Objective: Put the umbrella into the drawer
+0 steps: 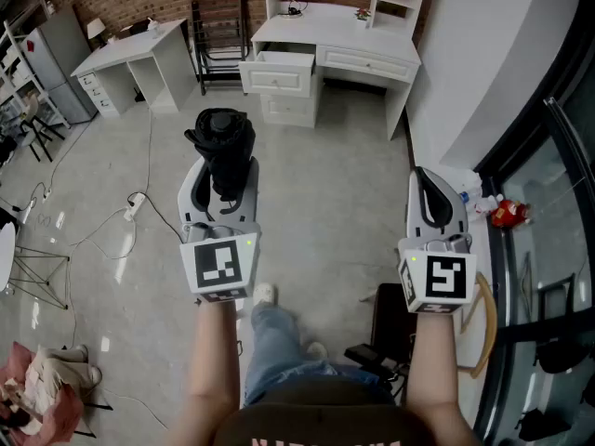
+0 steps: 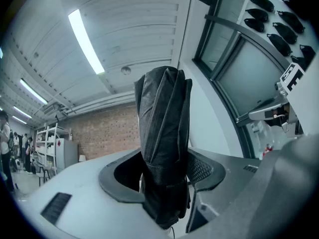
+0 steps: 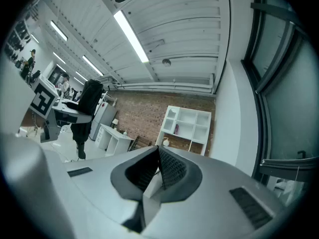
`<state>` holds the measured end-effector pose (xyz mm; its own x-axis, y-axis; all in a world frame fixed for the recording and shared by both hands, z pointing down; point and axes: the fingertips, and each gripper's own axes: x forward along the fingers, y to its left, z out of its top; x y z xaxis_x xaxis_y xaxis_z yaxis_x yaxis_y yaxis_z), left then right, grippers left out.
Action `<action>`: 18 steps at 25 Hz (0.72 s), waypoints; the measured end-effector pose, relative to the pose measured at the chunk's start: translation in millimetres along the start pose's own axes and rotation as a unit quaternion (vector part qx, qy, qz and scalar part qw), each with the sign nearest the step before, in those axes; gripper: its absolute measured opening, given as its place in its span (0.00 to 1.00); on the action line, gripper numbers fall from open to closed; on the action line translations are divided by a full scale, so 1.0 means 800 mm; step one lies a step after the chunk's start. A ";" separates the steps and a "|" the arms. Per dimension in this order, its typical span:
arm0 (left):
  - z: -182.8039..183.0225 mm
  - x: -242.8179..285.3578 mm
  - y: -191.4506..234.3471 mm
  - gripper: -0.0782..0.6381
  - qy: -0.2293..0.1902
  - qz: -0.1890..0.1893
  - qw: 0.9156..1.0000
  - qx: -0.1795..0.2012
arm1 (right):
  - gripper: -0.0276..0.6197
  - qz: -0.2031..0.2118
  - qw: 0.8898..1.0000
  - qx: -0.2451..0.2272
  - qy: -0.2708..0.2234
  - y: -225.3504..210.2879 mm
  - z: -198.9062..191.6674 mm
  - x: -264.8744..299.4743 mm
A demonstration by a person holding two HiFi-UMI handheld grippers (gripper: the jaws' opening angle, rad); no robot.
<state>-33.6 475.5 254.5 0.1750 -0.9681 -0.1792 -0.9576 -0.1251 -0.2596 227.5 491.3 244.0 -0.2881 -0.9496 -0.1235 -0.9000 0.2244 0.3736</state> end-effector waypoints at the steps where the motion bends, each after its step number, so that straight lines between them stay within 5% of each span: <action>1: 0.006 0.000 -0.001 0.44 -0.004 -0.001 1.000 0.001 | 0.04 -0.001 1.000 0.005 0.003 0.002 0.000 -0.002; 9: -0.003 0.054 0.021 0.44 -0.012 0.005 0.997 0.072 | 0.04 -0.014 0.998 0.058 0.021 0.006 -0.017 0.042; 14: -0.030 0.134 0.060 0.44 -0.013 -0.015 0.993 0.115 | 0.04 -0.023 0.996 0.079 0.024 0.024 -0.028 0.130; 18: -0.059 0.210 0.102 0.44 -0.015 -0.039 0.993 0.112 | 0.04 -0.038 0.995 0.088 0.023 0.046 -0.025 0.218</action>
<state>-93.5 292.4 247.6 0.2569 -0.9501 -0.1768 -0.8667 -0.1455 -0.4771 150.9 329.8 254.5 -0.2053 -0.9735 -0.1007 -0.9631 0.1827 0.1977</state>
